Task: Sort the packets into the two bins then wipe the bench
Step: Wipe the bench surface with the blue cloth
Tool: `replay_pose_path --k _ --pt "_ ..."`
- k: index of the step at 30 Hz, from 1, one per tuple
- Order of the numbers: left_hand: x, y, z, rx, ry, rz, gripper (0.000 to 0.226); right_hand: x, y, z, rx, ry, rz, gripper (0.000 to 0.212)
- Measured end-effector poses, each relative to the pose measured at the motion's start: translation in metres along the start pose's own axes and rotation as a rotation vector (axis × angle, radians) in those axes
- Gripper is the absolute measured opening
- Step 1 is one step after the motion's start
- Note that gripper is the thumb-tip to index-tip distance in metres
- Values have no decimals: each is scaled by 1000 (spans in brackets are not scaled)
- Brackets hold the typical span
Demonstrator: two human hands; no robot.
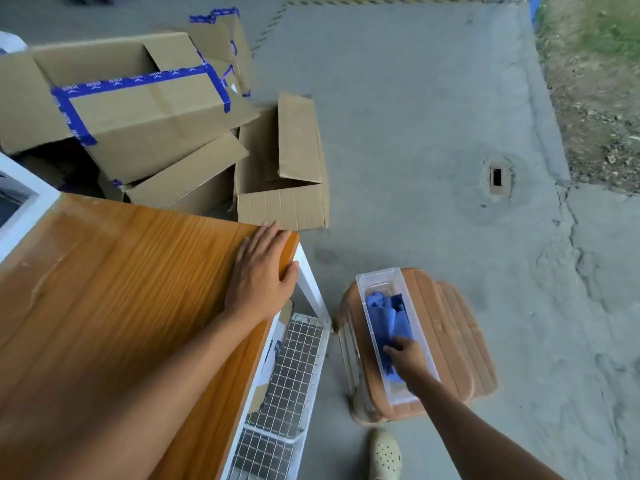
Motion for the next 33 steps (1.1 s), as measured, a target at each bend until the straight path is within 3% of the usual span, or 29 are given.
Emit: replay_pose_path --k 4,10,15,20,24,27,29,31,33 --pt "2 -2 -1 6 13 -2 60 13 5 -5 -52 19 170 5" --pt "3 -4 -1 16 39 26 55 19 -1 -17 -49 117 388 19" --pt "1 -4 -2 22 50 40 52 -13 -19 12 1 239 183 30" --pt "-2 -8 6 -51 59 202 47 -47 -73 72 3 251 -168 27" --pt "-10 -23 31 -57 -32 151 52 -57 -155 141 -242 277 -243 12" --pt "-21 -56 55 -96 -61 103 54 -43 -221 179 -493 361 -229 19" --pt "-33 -83 63 -121 -44 53 55 -19 -263 195 -683 410 -112 4" --pt "-44 -111 65 -147 -33 -12 55 18 -296 204 -817 425 85 5" --pt "-53 -140 67 -197 -39 -48 55 66 -310 200 -850 331 365 8"
Point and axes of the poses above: each hand's wrist, its own z-axis away from the middle knuckle, its own x-axis out of the palm, y = z × x, the point moved 5 cm from there along -z, towards the middle knuckle, and after that the axes turned 1 degree about x, right-handed, at the moved point
